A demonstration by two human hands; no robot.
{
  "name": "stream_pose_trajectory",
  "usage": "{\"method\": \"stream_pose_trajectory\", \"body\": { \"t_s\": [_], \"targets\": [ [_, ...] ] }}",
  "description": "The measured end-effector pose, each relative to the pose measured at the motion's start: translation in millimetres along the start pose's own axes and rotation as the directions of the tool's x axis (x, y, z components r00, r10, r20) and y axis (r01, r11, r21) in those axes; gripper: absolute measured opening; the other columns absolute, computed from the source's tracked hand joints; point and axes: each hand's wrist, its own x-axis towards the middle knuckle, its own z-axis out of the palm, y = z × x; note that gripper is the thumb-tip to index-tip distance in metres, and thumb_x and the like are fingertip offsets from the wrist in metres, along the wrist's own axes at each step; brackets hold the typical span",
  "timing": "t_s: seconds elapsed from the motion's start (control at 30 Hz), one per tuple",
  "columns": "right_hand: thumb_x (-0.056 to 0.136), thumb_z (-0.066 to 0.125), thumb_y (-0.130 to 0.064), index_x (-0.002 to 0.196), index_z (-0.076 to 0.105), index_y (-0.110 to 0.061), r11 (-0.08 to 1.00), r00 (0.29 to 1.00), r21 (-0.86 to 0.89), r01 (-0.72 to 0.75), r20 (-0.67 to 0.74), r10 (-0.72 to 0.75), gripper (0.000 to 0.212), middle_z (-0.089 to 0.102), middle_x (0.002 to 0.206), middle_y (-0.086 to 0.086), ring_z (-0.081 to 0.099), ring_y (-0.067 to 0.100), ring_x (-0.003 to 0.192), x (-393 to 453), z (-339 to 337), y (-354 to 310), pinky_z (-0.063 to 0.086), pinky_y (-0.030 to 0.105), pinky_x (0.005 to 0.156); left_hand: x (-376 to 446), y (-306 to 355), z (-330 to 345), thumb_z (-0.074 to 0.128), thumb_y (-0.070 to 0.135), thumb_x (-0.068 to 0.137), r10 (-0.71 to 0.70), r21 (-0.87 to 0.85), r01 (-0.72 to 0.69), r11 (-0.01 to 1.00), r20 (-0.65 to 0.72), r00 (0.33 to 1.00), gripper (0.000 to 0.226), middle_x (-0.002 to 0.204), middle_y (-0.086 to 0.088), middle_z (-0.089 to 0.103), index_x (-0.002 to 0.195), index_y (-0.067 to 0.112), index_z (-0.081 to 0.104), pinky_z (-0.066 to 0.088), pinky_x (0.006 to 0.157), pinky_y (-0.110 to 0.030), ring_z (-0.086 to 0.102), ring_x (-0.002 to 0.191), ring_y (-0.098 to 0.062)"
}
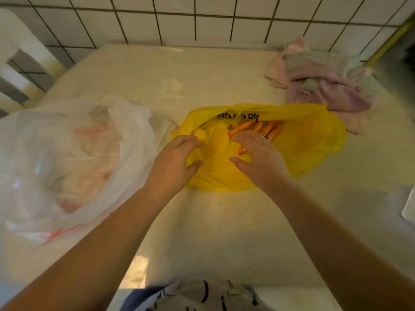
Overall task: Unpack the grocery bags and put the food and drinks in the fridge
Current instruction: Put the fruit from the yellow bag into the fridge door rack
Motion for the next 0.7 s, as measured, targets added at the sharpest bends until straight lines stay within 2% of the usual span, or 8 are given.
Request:
{"method": "stream_pose_trajectory", "body": {
  "t_s": [0.13, 0.2, 0.3, 0.4, 0.47, 0.53, 0.63, 0.7],
  "targets": [
    [0.083, 0.067, -0.029, 0.131, 0.051, -0.019, 0.998, 0.991, 0.032, 0.062, 0.115, -0.065, 0.051, 0.052, 0.134, 0.001, 0.046, 0.020, 0.125, 32.6, 12.0, 17.2, 0.042, 0.039, 0.101, 17.3, 0.9, 10.8, 0.071, 0.022, 0.079, -0.092, -0.009, 0.092, 0.996, 0.015, 0.996, 0.057, 0.137, -0.001, 0.046, 0.132, 0.020, 0.049, 0.034, 0.099, -0.021, 0.044, 0.124, -0.014],
    [0.086, 0.065, -0.029, 0.135, 0.047, -0.020, 0.995, 0.982, 0.029, 0.092, 0.164, -0.095, 0.054, 0.049, 0.138, 0.001, 0.044, 0.020, 0.128, 49.3, 18.1, 24.9, 0.041, 0.039, 0.102, 27.0, 0.8, 17.7, 0.070, 0.020, 0.081, -0.143, -0.047, 0.145, 0.988, 0.056, 0.988, 0.065, 0.141, -0.004, 0.043, 0.139, 0.018, 0.041, 0.027, 0.097, -0.015, 0.041, 0.127, -0.017],
    [0.089, 0.059, -0.028, 0.142, 0.036, -0.021, 0.992, 0.964, -0.009, 0.122, 0.237, -0.117, 0.058, 0.044, 0.142, 0.002, 0.041, 0.021, 0.130, 73.5, 29.5, 33.1, 0.039, 0.038, 0.103, 39.2, -4.8, 31.7, 0.068, 0.021, 0.083, -0.183, -0.078, 0.195, 0.978, 0.144, 0.973, 0.076, 0.148, -0.003, 0.035, 0.146, 0.018, 0.025, 0.026, 0.099, -0.017, 0.035, 0.133, -0.017],
    [0.091, 0.055, -0.021, 0.146, 0.027, -0.020, 0.988, 0.934, -0.017, 0.154, 0.329, -0.140, 0.061, 0.044, 0.142, 0.007, 0.041, 0.025, 0.129, 98.5, 47.7, 43.3, 0.037, 0.037, 0.103, 51.2, -13.3, 49.1, 0.069, 0.019, 0.082, -0.189, -0.103, 0.212, 0.972, 0.203, 0.961, 0.085, 0.151, -0.001, 0.029, 0.148, 0.018, 0.015, 0.021, 0.101, -0.011, 0.031, 0.134, -0.014],
    [0.092, 0.051, -0.014, 0.146, 0.028, -0.016, 0.980, 0.908, -0.023, 0.198, 0.382, -0.175, 0.058, 0.045, 0.141, 0.010, 0.041, 0.027, 0.129, 113.0, 62.2, 50.0, 0.037, 0.039, 0.104, 57.7, -18.6, 59.8, 0.071, 0.017, 0.080, -0.153, -0.115, 0.186, 0.976, 0.251, 0.956, 0.087, 0.151, -0.006, 0.028, 0.148, 0.016, 0.017, 0.023, 0.111, -0.022, 0.027, 0.138, -0.018],
    [0.092, 0.049, -0.010, 0.143, 0.035, -0.012, 0.971, 0.897, -0.014, 0.239, 0.387, -0.215, 0.052, 0.047, 0.139, 0.012, 0.042, 0.029, 0.129, 126.9, 75.0, 55.5, 0.037, 0.042, 0.105, 63.3, -26.4, 67.0, 0.074, 0.015, 0.076, -0.125, -0.080, 0.152, 0.985, 0.269, 0.955, 0.085, 0.151, -0.014, 0.028, 0.145, 0.011, 0.025, 0.019, 0.115, -0.034, 0.018, 0.141, -0.024],
    [0.090, 0.044, -0.012, 0.135, 0.046, -0.010, 0.951, 0.883, -0.034, 0.308, 0.381, -0.273, 0.046, 0.048, 0.139, 0.011, 0.042, 0.031, 0.129, 146.6, 88.2, 63.5, 0.035, 0.047, 0.105, 71.8, -43.7, 68.8, 0.077, 0.019, 0.070, -0.113, -0.005, 0.117, 0.993, 0.229, 0.967, 0.085, 0.150, -0.018, 0.027, 0.142, 0.008, 0.033, 0.012, 0.112, -0.037, 0.013, 0.138, -0.025],
    [0.087, 0.042, -0.014, 0.133, 0.049, -0.011, 0.941, 0.880, -0.059, 0.334, 0.377, -0.289, 0.047, 0.046, 0.141, 0.010, 0.041, 0.032, 0.129, 161.6, 91.7, 67.7, 0.036, 0.050, 0.104, 79.6, -56.0, 68.8, 0.075, 0.025, 0.071, -0.135, 0.027, 0.132, 0.991, 0.221, 0.966, 0.087, 0.151, -0.015, 0.026, 0.144, 0.012, 0.031, 0.015, 0.115, -0.042, 0.014, 0.141, -0.030]
  ]
}}
